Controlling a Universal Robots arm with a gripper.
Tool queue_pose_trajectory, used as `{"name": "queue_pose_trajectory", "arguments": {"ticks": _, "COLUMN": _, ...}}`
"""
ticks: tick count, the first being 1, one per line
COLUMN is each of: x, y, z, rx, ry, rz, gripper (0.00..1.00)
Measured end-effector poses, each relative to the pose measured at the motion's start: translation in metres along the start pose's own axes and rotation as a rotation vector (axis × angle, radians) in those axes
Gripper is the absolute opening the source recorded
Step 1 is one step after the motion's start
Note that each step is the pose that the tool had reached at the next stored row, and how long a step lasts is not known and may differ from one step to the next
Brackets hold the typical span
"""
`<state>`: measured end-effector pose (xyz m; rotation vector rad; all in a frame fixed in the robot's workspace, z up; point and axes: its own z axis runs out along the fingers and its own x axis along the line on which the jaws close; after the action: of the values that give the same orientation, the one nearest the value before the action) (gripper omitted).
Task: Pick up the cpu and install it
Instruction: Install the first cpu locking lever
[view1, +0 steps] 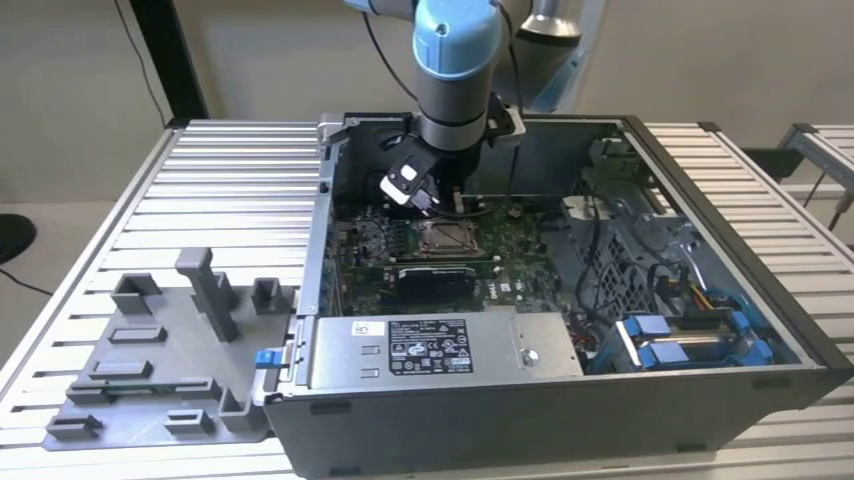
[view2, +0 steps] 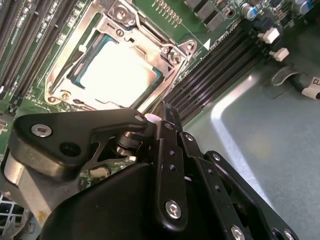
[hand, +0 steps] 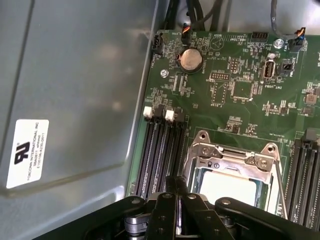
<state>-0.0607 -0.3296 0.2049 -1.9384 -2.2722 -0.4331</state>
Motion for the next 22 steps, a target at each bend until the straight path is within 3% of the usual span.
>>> {"name": "queue_pose_trajectory", "arguments": {"ticks": 11, "x": -0.0021, "y": 0.0063, "z": 0.0038, "rx": 0.0088, "ry": -0.0059, "rz": 0.002, "gripper": 0.0}}
{"name": "queue_pose_trajectory", "arguments": {"ticks": 22, "x": -0.0041, "y": 0.0073, "z": 0.0096, "rx": 0.0094, "ry": -0.0073, "rz": 0.002, "gripper": 0.0}}
